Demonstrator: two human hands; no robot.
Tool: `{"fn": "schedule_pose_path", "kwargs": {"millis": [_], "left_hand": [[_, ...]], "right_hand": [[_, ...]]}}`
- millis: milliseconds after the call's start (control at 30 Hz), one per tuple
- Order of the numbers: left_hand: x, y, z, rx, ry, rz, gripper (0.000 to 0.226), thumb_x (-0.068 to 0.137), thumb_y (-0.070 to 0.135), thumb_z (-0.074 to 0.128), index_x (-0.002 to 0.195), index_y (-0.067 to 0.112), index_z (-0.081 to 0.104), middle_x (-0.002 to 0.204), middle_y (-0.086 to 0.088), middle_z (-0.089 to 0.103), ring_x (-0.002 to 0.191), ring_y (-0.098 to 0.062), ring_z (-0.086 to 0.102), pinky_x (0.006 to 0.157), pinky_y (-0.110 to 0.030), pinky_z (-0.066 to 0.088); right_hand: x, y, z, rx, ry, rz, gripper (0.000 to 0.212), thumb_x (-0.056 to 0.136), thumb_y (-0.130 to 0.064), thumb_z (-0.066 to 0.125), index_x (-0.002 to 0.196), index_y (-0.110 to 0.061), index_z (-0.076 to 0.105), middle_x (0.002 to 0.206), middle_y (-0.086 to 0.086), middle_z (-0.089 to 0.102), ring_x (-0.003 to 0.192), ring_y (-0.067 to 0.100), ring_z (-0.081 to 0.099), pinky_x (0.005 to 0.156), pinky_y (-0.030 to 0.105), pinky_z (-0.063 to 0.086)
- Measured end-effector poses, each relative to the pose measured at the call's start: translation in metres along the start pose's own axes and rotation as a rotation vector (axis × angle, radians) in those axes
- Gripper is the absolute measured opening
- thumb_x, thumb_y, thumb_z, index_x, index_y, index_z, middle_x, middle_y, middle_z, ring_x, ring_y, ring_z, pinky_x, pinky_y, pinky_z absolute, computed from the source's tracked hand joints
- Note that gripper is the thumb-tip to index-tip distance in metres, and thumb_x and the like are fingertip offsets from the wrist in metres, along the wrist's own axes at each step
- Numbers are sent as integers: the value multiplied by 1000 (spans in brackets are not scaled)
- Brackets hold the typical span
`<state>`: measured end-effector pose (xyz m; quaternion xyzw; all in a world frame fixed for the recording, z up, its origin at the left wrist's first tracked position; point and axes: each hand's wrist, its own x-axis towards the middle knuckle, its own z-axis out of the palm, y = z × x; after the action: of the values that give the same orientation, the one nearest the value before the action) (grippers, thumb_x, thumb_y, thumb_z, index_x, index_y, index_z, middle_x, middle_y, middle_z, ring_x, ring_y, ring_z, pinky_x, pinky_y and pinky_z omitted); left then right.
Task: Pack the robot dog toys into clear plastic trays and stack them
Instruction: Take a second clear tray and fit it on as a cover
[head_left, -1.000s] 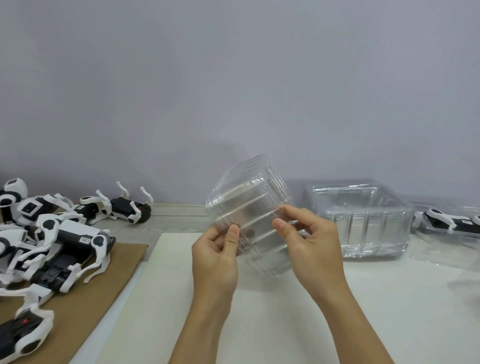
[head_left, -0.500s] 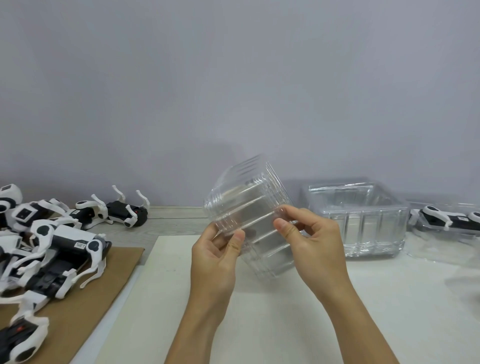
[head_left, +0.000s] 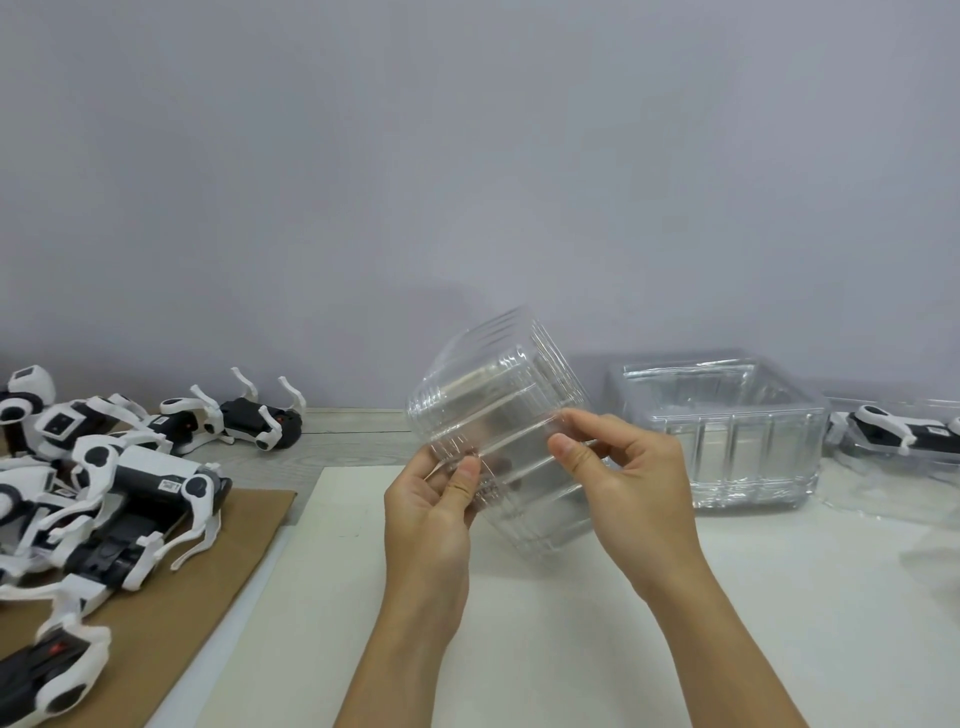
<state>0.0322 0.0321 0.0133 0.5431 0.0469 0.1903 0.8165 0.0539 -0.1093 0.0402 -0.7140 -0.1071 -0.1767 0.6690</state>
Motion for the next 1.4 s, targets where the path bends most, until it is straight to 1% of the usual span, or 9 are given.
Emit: {"fn": "schedule_pose_path", "kwargs": {"millis": [267, 500, 733, 833, 967, 1133, 1233, 1300, 1400], "left_hand": [[-2, -1, 1, 198, 64, 101, 15, 99, 2, 55, 101, 15, 64, 88, -2, 78, 89, -19, 75, 82, -37, 59], [4, -2, -2, -16, 284, -49, 22, 102, -5, 45, 97, 8, 62, 81, -4, 70, 74, -13, 70, 67, -27, 58], [11, -2, -16, -139, 316, -263, 24, 106, 1, 38, 92, 10, 56, 86, -9, 63, 80, -22, 64, 73, -34, 50], [11, -7, -14, -81, 282, -302, 20, 107, 6, 40, 96, 9, 57, 94, -13, 65, 84, -23, 66, 73, -34, 53], [12, -15, -17, 9, 259, -392, 21, 106, 15, 46, 106, -1, 59, 105, -20, 70, 87, -25, 72, 82, -38, 56], [9, -22, -23, 415, 250, -388, 36, 95, 32, 67, 86, -3, 68, 73, -10, 75, 62, -24, 75, 71, -35, 60], [8, -19, -24, 603, 325, -272, 33, 87, 34, 76, 77, 3, 67, 60, -6, 68, 50, -22, 69, 48, -27, 55], [9, -16, -24, 706, 391, -177, 30, 85, 35, 77, 78, 8, 64, 74, -5, 66, 65, -25, 68, 55, -31, 52], [9, -10, -23, 744, 438, -76, 34, 85, 33, 77, 102, 18, 51, 112, 0, 44, 83, -12, 53, 68, -29, 37]], "right_hand": [[-1, -3, 5, -37, 9, -22, 18, 85, -4, 74, 96, -17, 79, 85, -15, 73, 82, 0, 65, 72, 8, 45], [-2, -16, 9, -40, 82, -101, 30, 86, -2, 72, 87, -32, 73, 84, -18, 73, 79, -4, 65, 68, 9, 44], [4, -39, -8, -6, 187, -255, 29, 91, -8, 69, 93, -37, 72, 88, -17, 73, 82, 3, 65, 71, 19, 49], [7, -45, -16, 19, 233, -281, 27, 91, -12, 69, 94, -39, 72, 87, -12, 73, 84, 10, 67, 75, 24, 52], [9, -50, -26, 61, 276, -278, 25, 92, -13, 68, 96, -38, 72, 83, -7, 73, 78, 9, 66, 72, 17, 51], [10, -54, -36, 113, 301, -234, 21, 93, -13, 67, 99, -32, 74, 86, 4, 73, 74, 8, 66, 69, 13, 50], [10, -55, -39, 99, 276, -219, 21, 93, -12, 67, 98, -31, 74, 86, 6, 72, 73, 9, 65, 68, 12, 49], [10, -56, -40, 97, 259, -209, 21, 93, -10, 67, 99, -29, 74, 82, 1, 72, 70, 5, 66, 67, 11, 49], [10, -57, -41, 91, 253, -194, 19, 93, -12, 66, 101, -28, 74, 77, -10, 72, 68, 3, 65, 66, 10, 48]]}}
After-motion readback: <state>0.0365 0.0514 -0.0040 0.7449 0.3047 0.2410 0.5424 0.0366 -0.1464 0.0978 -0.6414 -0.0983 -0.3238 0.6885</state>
